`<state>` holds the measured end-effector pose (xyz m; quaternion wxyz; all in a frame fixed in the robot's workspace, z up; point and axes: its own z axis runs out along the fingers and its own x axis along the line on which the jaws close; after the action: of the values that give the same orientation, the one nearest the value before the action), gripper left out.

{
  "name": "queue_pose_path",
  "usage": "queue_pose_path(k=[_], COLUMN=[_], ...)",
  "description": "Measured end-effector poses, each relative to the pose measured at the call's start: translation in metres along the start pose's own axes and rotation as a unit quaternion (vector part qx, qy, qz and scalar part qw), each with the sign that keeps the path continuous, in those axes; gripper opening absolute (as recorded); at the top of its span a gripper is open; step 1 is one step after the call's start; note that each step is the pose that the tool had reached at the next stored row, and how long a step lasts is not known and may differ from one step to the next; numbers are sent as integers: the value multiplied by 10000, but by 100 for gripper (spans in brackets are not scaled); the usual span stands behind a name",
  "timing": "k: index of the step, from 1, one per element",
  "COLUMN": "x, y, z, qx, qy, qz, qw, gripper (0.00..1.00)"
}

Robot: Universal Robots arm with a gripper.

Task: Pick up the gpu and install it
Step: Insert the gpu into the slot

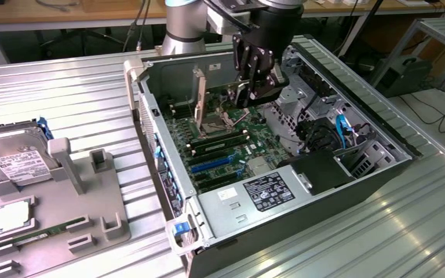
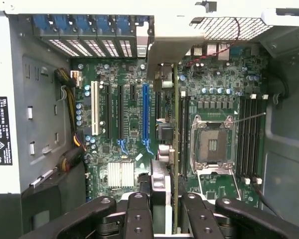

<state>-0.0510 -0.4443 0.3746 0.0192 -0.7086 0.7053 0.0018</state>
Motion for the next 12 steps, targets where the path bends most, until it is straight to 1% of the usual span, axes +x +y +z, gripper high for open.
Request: queue_pose_path(k=[10,12], x=[1,1], y=[17,39], z=[30,31], qx=[-2,-1], qy=[-1,-2], qz=[0,0], qw=[10000,10000], gripper=[28,28])
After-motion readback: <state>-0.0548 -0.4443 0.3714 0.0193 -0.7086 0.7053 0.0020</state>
